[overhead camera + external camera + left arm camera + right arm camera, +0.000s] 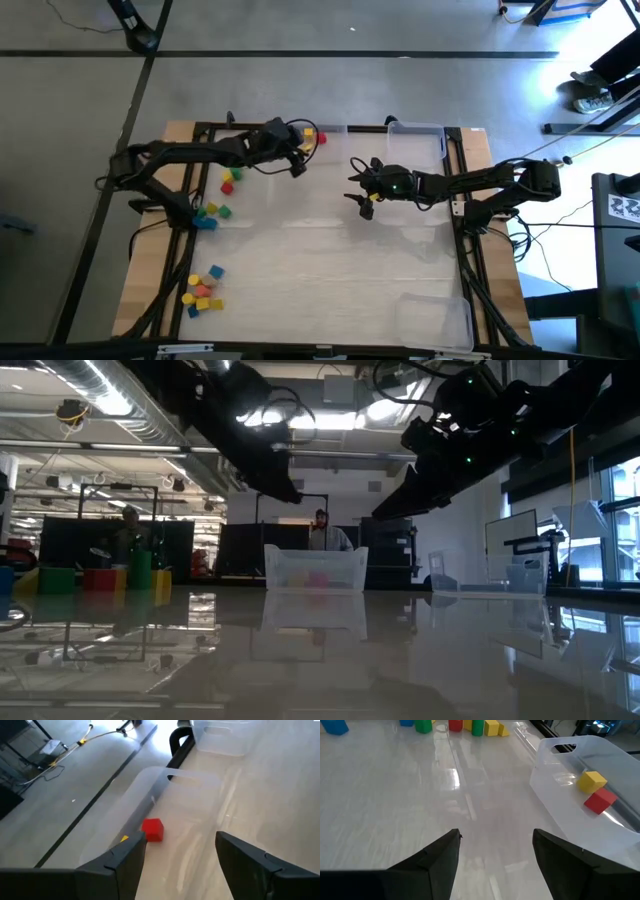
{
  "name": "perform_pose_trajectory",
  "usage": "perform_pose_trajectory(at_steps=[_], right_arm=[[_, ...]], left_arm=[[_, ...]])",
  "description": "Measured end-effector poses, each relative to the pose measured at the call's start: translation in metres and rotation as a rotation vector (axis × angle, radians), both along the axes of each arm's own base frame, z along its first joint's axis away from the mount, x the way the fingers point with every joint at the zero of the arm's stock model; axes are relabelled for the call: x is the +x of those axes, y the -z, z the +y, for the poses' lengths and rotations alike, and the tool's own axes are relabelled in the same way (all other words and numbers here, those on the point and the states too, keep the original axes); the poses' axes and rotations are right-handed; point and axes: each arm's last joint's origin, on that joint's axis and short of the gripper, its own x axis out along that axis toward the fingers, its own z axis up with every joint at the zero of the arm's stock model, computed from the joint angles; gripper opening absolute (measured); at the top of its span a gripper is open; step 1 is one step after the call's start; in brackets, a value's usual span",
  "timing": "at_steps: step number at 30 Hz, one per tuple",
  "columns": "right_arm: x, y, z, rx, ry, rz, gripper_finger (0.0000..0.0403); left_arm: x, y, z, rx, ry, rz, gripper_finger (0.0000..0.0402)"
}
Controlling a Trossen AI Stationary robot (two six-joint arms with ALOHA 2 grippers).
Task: Sort blocks by size
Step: Put the square red block into the top left transparent bin
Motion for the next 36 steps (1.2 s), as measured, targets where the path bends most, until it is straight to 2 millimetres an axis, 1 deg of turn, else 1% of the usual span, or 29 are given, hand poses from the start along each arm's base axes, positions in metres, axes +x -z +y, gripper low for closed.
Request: perform_pose_trajectory(at_steps=[5,11,16,20,24,27,31,36], right_arm=[[0.0,0.0,0.0,0.0,0.0,0.001,0.025],[0.0,0.0,0.0,0.0,-0.001,0.002,0.025],[0.0,0.001,0.0,0.0,-0.001,0.008,0.025],[-0.001,0.002,0.0,0.003,-0.001,0.021,0.025],[-0.001,0.002,0.0,0.001,-0.002,0.02,0.025],[-0.001,0.001,0.0,-0.008,-0.006,0.019,0.025],[-0.001,0.001,0.0,-0.021,-0.013,0.018,0.025],[-0.001,0.001,0.0,-0.021,-0.013,0.02,0.025]], left_arm=[[-0.018,-0.01,-0.012,-0.049,0.0,0.074,0.0224],[-0.043,-0.018,-0.022,-0.125,-0.026,0.172,0.0224],[-0.064,-0.039,-0.033,-0.16,-0.052,0.16,0.0223],[-0.08,-0.044,-0.044,-0.224,-0.086,0.183,0.0223],[-0.092,-0.034,-0.053,-0.314,-0.134,0.299,0.0223],[-0.098,-0.024,-0.056,-0.366,-0.193,0.389,0.0223],[-0.107,-0.011,-0.054,-0.395,-0.306,0.466,0.0223],[-0.118,0.012,-0.049,-0.471,-0.451,0.518,0.0223]])
